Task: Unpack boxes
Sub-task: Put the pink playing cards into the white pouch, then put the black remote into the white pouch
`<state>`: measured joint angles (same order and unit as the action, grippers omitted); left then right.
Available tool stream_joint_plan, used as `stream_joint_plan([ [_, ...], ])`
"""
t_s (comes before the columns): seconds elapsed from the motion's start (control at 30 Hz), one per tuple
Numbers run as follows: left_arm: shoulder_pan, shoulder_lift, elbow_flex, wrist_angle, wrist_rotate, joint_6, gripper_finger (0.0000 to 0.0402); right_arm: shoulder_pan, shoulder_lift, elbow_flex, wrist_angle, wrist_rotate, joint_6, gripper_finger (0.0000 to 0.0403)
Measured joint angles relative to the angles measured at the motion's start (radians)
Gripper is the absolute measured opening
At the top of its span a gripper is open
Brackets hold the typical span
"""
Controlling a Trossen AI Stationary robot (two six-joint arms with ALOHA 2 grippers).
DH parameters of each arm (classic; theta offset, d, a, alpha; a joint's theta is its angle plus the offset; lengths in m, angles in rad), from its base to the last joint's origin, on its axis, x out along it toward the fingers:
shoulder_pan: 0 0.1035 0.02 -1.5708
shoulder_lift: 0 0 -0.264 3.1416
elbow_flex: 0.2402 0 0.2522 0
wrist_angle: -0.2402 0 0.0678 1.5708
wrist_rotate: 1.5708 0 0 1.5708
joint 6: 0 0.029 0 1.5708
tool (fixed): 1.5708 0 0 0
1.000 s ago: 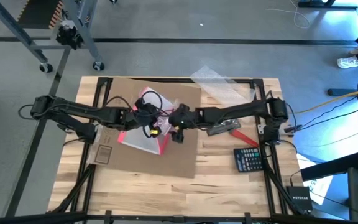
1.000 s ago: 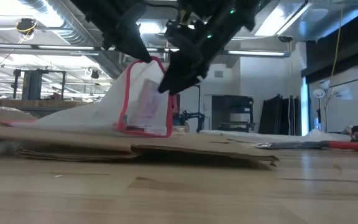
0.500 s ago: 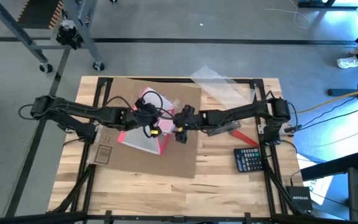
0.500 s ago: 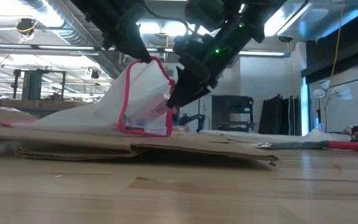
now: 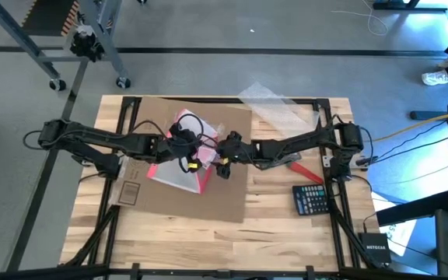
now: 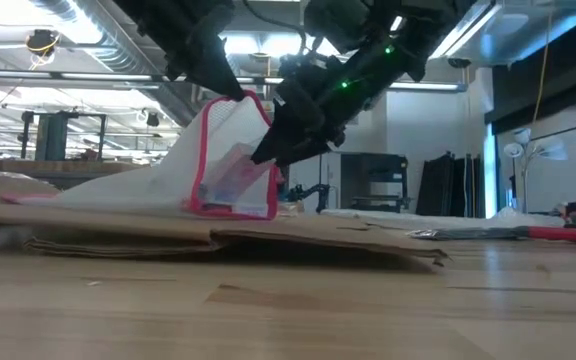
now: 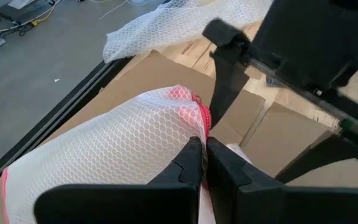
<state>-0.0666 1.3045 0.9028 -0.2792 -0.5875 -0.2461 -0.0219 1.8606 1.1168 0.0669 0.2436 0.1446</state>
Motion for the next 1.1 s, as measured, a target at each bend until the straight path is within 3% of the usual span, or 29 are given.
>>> stream_joint_plan([
  [0.47,-0.005,0.0,0.0,0.002,0.011,-0.001,0.0008,0.002,0.162,0.041,0.184,0.0,0.01,0.0373],
  [0.67,-0.005,0.0,0.0,-0.002,0.015,-0.005,0.0008,0.002,0.191,0.105,0.145,0.001,-0.021,0.0373],
  [0.9,-0.005,0.0,0.0,-0.002,0.015,-0.005,0.0008,0.03,0.027,0.108,-0.193,0.0,-0.074,0.0373],
  [1.1,-0.005,0.0,0.0,-0.005,0.016,0.0,0.0008,0.05,-0.155,0.03,-0.477,-0.03,-0.137,0.0373],
])
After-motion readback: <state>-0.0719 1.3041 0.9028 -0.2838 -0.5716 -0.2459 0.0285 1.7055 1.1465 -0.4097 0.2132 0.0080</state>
